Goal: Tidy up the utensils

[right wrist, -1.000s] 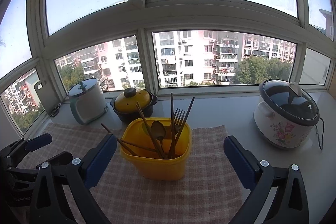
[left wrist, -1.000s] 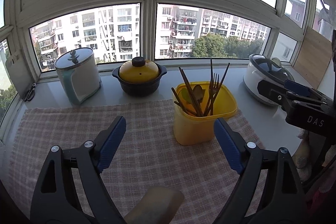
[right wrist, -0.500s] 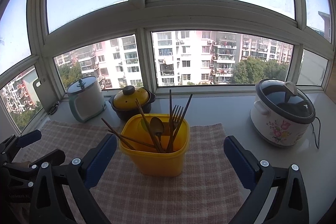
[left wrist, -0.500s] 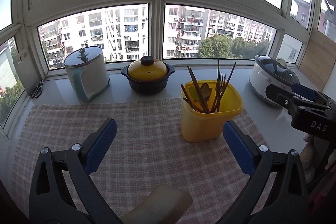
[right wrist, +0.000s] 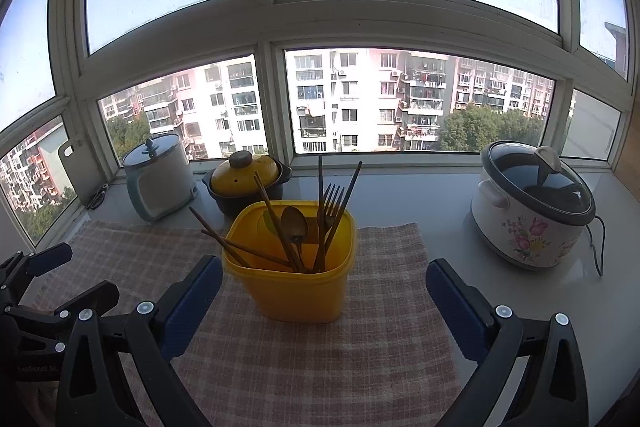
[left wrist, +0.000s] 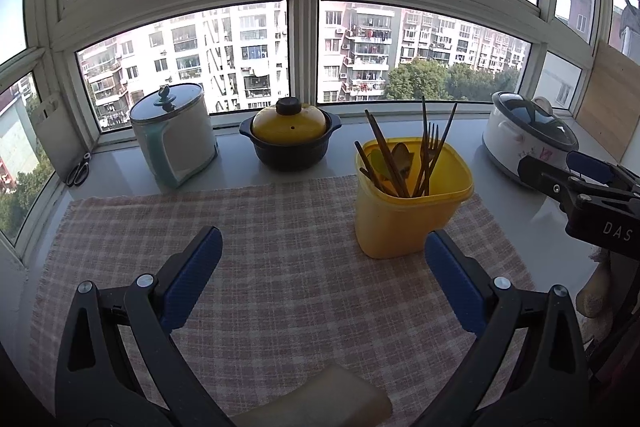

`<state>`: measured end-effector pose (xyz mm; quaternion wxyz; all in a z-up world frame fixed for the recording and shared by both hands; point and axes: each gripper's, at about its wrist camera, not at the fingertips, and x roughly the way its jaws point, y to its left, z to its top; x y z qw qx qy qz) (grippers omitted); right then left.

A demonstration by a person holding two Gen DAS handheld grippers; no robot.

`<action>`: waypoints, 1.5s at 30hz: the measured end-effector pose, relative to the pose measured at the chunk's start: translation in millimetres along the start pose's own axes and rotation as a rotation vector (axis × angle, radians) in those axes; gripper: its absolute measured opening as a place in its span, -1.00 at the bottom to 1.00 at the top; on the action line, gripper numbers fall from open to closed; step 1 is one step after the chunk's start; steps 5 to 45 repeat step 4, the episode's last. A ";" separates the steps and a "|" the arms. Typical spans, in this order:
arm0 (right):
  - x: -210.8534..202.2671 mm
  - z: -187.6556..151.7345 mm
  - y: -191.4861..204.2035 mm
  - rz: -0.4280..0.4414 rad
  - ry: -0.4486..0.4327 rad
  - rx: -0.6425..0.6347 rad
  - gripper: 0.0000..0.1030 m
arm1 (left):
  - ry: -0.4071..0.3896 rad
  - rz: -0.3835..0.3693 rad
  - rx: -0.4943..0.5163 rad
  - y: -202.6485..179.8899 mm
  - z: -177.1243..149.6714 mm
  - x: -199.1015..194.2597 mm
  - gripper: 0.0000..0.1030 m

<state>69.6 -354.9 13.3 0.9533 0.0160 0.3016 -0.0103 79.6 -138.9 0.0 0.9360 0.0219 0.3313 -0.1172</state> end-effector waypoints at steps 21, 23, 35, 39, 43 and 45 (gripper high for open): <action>0.1 -2.3 1.7 -0.004 0.004 0.001 0.99 | -0.016 0.000 0.002 3.0 -1.3 -3.8 0.99; 0.1 -2.3 1.7 -0.004 0.004 0.001 0.99 | -0.016 0.000 0.002 3.0 -1.3 -3.8 0.99; 0.1 -2.3 1.7 -0.004 0.004 0.001 0.99 | -0.016 0.000 0.002 3.0 -1.3 -3.8 0.99; 0.1 -2.3 1.7 -0.004 0.004 0.001 0.99 | -0.016 0.000 0.002 3.0 -1.3 -3.8 0.99; 0.1 -2.3 1.7 -0.004 0.004 0.001 0.99 | -0.016 0.000 0.002 3.0 -1.3 -3.8 0.99; 0.1 -2.3 1.7 -0.004 0.004 0.001 0.99 | -0.016 0.000 0.002 3.0 -1.3 -3.8 0.99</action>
